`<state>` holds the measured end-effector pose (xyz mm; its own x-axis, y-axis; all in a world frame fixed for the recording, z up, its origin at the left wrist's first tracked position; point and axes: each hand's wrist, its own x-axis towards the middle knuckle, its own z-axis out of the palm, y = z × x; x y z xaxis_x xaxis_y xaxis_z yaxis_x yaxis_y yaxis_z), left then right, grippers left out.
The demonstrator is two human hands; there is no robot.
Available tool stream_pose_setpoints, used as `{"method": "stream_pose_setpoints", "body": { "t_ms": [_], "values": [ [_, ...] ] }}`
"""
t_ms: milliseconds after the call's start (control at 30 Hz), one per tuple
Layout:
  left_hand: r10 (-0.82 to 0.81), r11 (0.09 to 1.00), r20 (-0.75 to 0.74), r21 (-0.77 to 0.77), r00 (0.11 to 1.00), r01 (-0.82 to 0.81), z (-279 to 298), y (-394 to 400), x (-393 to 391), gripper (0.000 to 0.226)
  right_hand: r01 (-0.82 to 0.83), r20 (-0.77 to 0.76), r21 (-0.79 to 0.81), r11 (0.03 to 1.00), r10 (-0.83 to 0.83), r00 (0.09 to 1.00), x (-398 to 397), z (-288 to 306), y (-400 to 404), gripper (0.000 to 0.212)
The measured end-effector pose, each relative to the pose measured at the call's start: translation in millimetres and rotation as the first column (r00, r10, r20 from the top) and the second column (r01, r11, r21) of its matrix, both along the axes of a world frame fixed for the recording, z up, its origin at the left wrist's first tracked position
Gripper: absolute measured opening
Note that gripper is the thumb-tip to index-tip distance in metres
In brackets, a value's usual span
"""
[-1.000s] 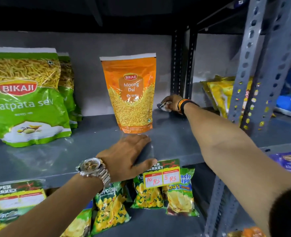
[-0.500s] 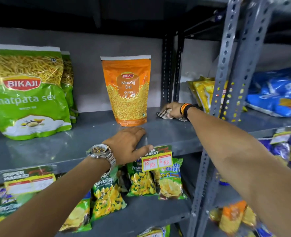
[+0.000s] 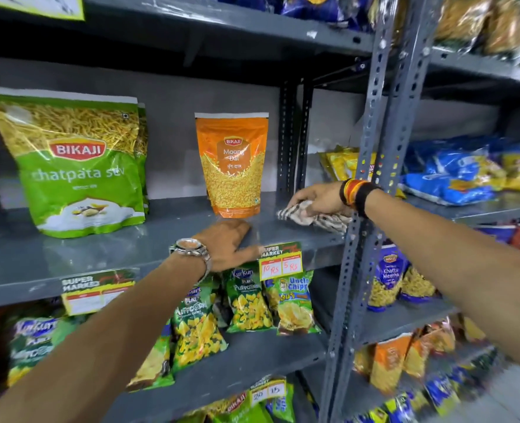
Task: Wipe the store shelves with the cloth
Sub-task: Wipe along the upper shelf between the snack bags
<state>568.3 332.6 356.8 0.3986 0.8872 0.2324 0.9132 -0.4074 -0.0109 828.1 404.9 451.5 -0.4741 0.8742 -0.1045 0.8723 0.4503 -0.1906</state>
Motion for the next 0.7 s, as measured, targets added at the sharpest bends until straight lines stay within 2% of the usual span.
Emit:
{"method": "stream_pose_setpoints", "body": {
  "t_ms": [100,167,267,333,400,467,600,700],
  "values": [
    [0.004,1.000,-0.038,0.024,0.999,-0.004,1,-7,-20,0.095,0.099,-0.062,0.207,0.973,-0.088,0.994,6,6,-6,0.041],
    [0.017,0.999,-0.038,0.046,0.999,-0.015,-2,-11,-28,0.092,0.168,-0.029,0.197,0.966,-0.166,0.986,6,-9,-2,0.047],
    [0.039,0.998,-0.034,0.046,0.999,-0.038,-6,-12,-27,0.099,0.172,0.054,0.173,0.970,-0.184,0.981,2,-38,3,0.043],
    [0.048,0.998,-0.033,0.044,0.998,-0.046,-6,-12,-25,0.099,0.083,0.069,0.170,0.982,-0.096,0.993,2,-39,-8,0.043],
    [0.052,0.998,-0.041,0.046,0.998,-0.050,-7,-9,-26,0.101,-0.065,0.063,0.047,0.997,0.062,0.996,2,-25,-26,0.039],
    [0.055,0.997,-0.038,0.053,0.998,-0.053,-8,-7,-27,0.100,-0.129,0.015,-0.022,0.991,0.129,0.992,4,-9,-36,0.037],
    [0.053,0.997,-0.027,0.065,0.998,-0.052,-10,-3,-28,0.097,0.015,-0.129,0.207,0.978,0.012,0.992,5,5,-7,0.038],
    [0.046,0.997,-0.027,0.063,0.999,-0.045,-11,-3,-29,0.098,0.092,-0.204,0.288,0.953,-0.032,0.978,-6,-2,36,0.038]
  ]
}}
